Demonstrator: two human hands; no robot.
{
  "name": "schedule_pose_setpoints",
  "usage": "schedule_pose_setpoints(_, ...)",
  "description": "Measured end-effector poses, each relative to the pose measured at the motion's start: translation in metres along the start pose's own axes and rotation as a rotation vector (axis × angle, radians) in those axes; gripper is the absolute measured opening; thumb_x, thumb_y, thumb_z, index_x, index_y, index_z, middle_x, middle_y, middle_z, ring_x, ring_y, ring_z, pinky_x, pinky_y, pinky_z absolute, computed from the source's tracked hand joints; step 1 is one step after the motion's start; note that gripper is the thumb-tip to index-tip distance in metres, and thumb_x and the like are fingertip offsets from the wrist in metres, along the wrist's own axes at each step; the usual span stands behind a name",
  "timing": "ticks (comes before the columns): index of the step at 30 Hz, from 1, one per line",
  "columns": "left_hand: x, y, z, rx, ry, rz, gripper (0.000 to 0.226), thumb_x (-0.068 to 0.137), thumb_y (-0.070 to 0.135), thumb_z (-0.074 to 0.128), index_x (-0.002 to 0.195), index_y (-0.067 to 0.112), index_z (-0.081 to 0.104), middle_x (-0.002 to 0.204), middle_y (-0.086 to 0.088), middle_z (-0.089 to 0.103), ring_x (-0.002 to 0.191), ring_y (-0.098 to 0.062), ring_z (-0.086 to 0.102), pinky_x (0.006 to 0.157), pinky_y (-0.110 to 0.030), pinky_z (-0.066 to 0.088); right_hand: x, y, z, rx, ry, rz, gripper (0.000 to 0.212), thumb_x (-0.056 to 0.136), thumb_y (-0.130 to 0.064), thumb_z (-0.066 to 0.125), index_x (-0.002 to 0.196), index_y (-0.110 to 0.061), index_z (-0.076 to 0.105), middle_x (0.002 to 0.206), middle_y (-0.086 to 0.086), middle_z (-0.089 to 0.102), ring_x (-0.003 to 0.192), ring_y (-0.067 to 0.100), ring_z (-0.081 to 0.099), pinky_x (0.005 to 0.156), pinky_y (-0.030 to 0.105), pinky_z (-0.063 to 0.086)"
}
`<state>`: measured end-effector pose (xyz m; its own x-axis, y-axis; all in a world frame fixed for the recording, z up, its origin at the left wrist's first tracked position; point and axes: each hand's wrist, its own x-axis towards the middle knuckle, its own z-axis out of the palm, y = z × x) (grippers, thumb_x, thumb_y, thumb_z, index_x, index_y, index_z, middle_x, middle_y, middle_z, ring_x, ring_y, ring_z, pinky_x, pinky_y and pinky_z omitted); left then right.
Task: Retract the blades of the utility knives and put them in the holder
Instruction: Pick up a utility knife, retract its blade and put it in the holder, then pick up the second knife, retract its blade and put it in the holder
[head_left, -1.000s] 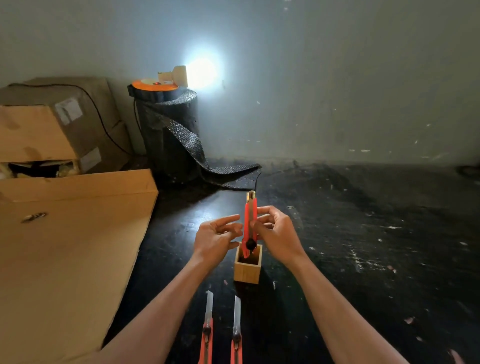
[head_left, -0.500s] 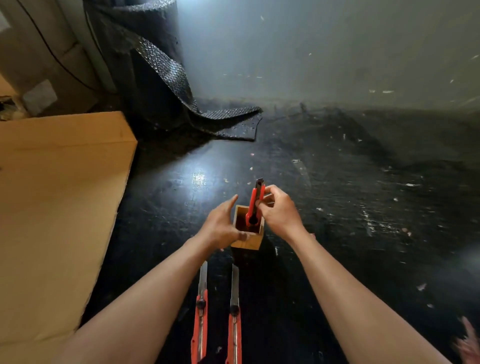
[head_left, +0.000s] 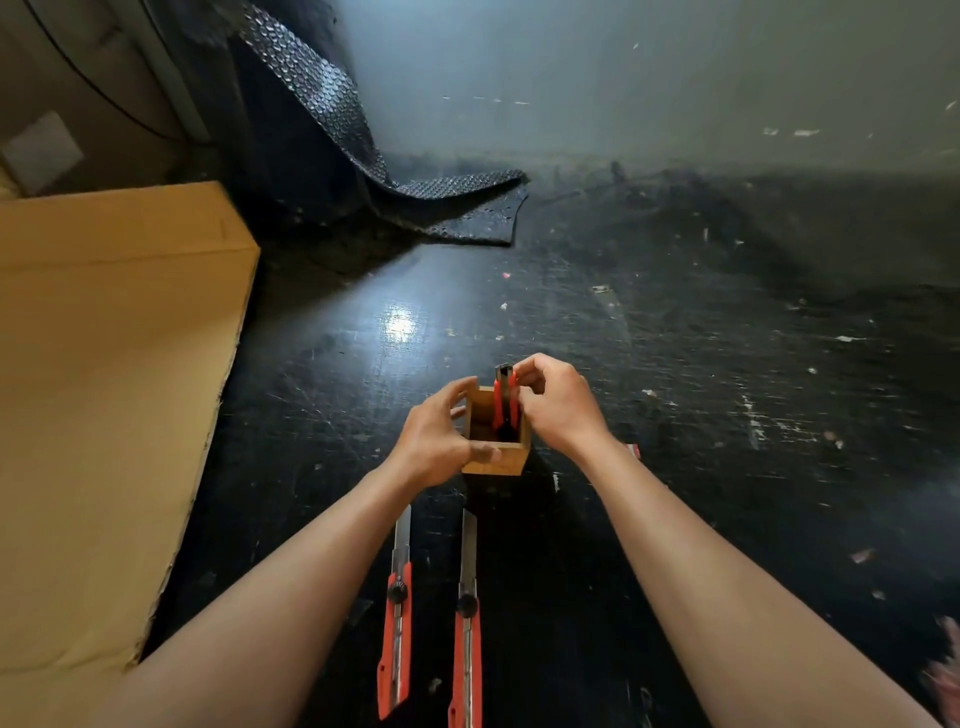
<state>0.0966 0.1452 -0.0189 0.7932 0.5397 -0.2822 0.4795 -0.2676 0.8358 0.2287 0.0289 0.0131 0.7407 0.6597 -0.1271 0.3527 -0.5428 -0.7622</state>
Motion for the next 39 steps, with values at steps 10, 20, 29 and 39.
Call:
schedule_pose_setpoints(10, -0.023, 0.004, 0.001, -0.026, 0.077, 0.012, 0.110, 0.069, 0.018, 0.096, 0.159, 0.024, 0.033, 0.161, -0.008, 0.044, 0.144, -0.029, 0.048, 0.113, -0.053, 0.044, -0.020, -0.002, -0.014, -0.040, 0.039, -0.033, 0.027, 0.096, -0.015, 0.069, 0.123, -0.016, 0.067, 0.113, 0.002, 0.073, 0.105, 0.017, 0.068, 0.082, 0.027, 0.055)
schedule_pose_setpoints(20, -0.140, -0.022, 0.031, 0.089, 0.235, 0.044, 0.060, 0.089, 0.025, 0.078, 0.144, 0.016, 0.056, 0.137, -0.004, 0.066, 0.118, -0.009, 0.061, 0.101, -0.030, 0.053, -0.113, 0.009, 0.003, -0.002, -0.059, 0.024, 0.027, 0.097, -0.017, 0.067, 0.124, -0.019, 0.065, 0.117, 0.001, 0.070, 0.108, 0.015, 0.066, 0.085, 0.028, 0.053)
schedule_pose_setpoints(29, -0.195, -0.046, 0.059, 0.176, 0.164, -0.141, 0.030, 0.093, 0.010, 0.071, 0.122, 0.013, 0.073, 0.114, -0.005, 0.079, 0.104, -0.015, 0.074, 0.094, -0.031, 0.060, -0.193, 0.044, 0.054, -0.081, -0.310, 0.179, 0.035, 0.096, -0.019, 0.068, 0.130, -0.020, 0.066, 0.113, -0.002, 0.071, 0.101, 0.012, 0.066, 0.088, 0.028, 0.053)
schedule_pose_setpoints(39, -0.226, -0.055, 0.091, 0.032, 0.184, -0.265, 0.033, 0.092, 0.002, 0.071, 0.121, 0.015, 0.073, 0.114, 0.000, 0.076, 0.099, -0.006, 0.067, 0.089, -0.023, 0.055, -0.255, 0.060, 0.083, 0.128, -0.316, 0.262, 0.032, 0.100, -0.016, 0.062, 0.131, -0.023, 0.063, 0.106, -0.007, 0.070, 0.093, 0.009, 0.072, 0.082, 0.029, 0.063)
